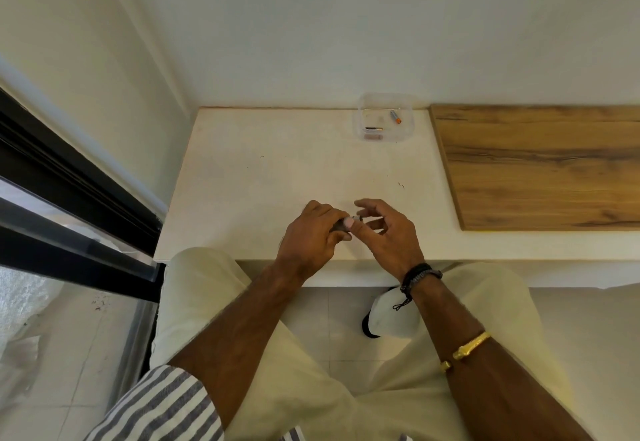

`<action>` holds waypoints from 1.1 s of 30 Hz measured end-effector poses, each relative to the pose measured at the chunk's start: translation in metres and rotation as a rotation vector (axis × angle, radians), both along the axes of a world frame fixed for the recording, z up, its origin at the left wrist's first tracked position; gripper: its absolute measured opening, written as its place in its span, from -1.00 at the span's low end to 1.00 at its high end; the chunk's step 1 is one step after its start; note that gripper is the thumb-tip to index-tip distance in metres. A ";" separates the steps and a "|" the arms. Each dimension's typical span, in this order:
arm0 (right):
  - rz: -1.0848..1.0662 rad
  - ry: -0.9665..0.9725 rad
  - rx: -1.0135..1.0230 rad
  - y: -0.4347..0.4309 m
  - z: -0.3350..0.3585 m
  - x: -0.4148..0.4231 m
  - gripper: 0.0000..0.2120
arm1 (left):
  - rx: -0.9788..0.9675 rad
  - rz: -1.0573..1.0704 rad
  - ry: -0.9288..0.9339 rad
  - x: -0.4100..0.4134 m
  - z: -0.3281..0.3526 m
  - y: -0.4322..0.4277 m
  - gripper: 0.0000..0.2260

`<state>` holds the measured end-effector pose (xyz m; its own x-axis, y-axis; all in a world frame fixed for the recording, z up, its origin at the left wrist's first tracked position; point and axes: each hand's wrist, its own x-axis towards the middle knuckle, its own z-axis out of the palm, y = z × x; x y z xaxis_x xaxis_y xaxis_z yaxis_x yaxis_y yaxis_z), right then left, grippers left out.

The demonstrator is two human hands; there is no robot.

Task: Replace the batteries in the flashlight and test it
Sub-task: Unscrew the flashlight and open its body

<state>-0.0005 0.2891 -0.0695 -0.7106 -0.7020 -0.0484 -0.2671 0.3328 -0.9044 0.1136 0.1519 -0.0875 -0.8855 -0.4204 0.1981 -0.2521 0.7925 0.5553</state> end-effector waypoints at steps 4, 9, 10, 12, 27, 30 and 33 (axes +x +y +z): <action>-0.012 0.061 -0.013 0.001 -0.004 -0.002 -0.88 | 0.003 -0.013 -0.020 -0.001 -0.001 0.000 -0.76; 0.043 0.110 -0.056 0.002 -0.003 -0.004 -0.79 | 0.008 -0.010 -0.023 -0.002 0.000 0.000 -0.74; 0.056 0.119 -0.065 0.002 -0.002 -0.005 -0.77 | 0.006 -0.016 -0.027 -0.002 0.001 0.000 -0.74; 0.082 0.138 -0.114 0.003 -0.001 -0.005 -0.73 | 0.007 -0.030 -0.034 -0.002 0.002 0.000 -0.74; 0.010 0.116 -0.051 0.004 -0.002 -0.004 -0.81 | -0.003 -0.042 -0.082 -0.004 0.006 0.001 -0.74; 0.049 0.148 -0.085 0.003 -0.001 -0.006 -0.77 | -0.020 -0.042 -0.082 -0.004 0.007 0.001 -0.73; 0.080 0.159 -0.109 0.002 0.000 -0.007 -0.74 | -0.014 -0.033 -0.092 -0.005 0.006 0.001 -0.75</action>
